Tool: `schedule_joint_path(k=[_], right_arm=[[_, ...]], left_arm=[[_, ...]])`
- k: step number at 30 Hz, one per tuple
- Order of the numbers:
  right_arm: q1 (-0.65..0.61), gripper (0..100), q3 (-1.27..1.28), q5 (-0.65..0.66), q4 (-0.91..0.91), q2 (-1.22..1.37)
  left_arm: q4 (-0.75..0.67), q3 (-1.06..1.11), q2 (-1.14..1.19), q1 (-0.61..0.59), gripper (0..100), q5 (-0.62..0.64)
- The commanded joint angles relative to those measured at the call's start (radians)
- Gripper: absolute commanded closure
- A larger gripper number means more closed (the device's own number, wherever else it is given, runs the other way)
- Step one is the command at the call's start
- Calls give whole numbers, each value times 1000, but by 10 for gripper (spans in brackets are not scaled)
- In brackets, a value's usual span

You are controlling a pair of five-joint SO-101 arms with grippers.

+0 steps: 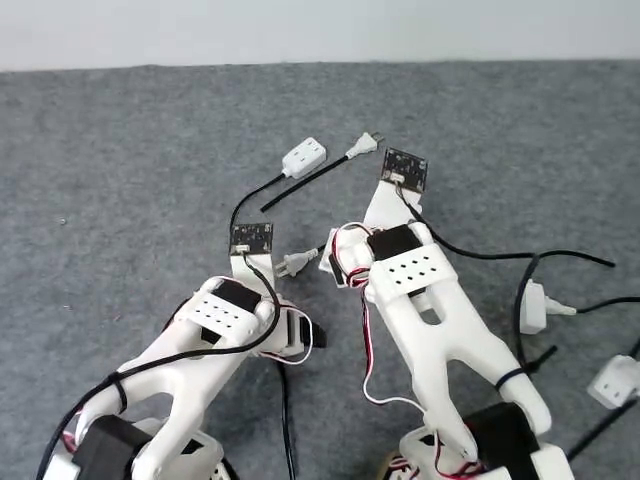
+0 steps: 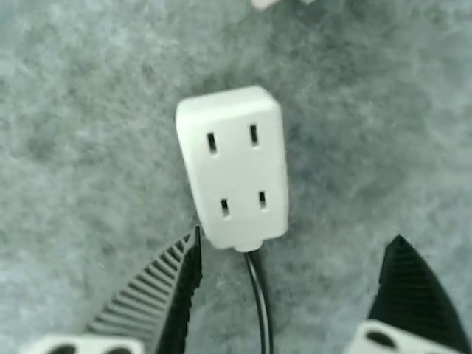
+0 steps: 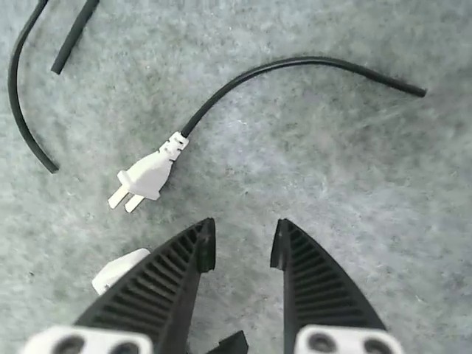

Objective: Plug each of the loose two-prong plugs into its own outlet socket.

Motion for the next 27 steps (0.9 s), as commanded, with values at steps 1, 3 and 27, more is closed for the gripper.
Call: schedule_joint_path(k=[1, 3, 27], right_arm=[[5, 871, -40, -17, -65, -30], [-2, 872, -40, -18, -96, 7], [-82, 869, -393, -196, -117, 478]], left_arm=[[57, -76, -38, -44, 637, -15], [80, -97, -38, -74, 637, -66], [86, -142, -37, -370, 637, -193]])
